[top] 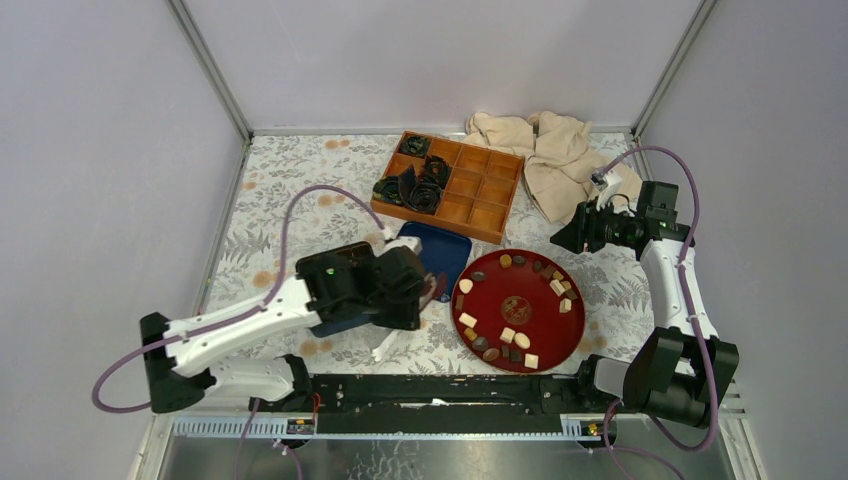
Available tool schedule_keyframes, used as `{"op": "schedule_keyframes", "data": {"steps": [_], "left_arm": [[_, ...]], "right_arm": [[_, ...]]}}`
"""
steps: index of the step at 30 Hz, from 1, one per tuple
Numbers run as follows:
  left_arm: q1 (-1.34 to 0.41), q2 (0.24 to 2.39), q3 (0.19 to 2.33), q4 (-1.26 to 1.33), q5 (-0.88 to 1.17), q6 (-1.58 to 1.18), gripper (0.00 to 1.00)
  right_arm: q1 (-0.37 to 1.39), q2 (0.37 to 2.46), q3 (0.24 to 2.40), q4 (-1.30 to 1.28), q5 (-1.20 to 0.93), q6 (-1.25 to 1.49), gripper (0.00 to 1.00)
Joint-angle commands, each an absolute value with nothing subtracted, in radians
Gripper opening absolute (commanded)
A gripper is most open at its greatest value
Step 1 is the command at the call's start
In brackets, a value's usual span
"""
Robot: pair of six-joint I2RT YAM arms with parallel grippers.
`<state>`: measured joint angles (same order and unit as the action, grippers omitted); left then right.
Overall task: Pack the chocolate
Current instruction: Pick up the fake chocolate from the plate.
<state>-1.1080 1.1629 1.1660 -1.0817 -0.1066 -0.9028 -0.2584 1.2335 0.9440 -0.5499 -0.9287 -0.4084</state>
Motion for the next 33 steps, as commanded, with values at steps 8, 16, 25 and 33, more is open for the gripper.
{"op": "schedule_keyframes", "data": {"steps": [8,16,25,33], "left_arm": [[-1.229,1.430,1.293,-0.771,0.051,-0.777,0.42],[-1.313,1.582,1.390,-0.810,0.032,-0.761,0.43],[-1.360,1.693,1.489,-0.928,-0.070,-0.749,0.44],[-1.372,1.740,1.516,-0.957,-0.090,-0.738,0.44]], "right_arm": [[-0.265,1.238,0.948,-0.565,-0.949,-0.425,0.49],[-0.265,1.238,0.948,-0.566,-0.951,-0.426,0.49],[-0.265,1.238,0.948,-0.566,-0.949,-0.426,0.49],[-0.265,1.241,0.948,-0.566,-0.949,-0.427,0.49]]}}
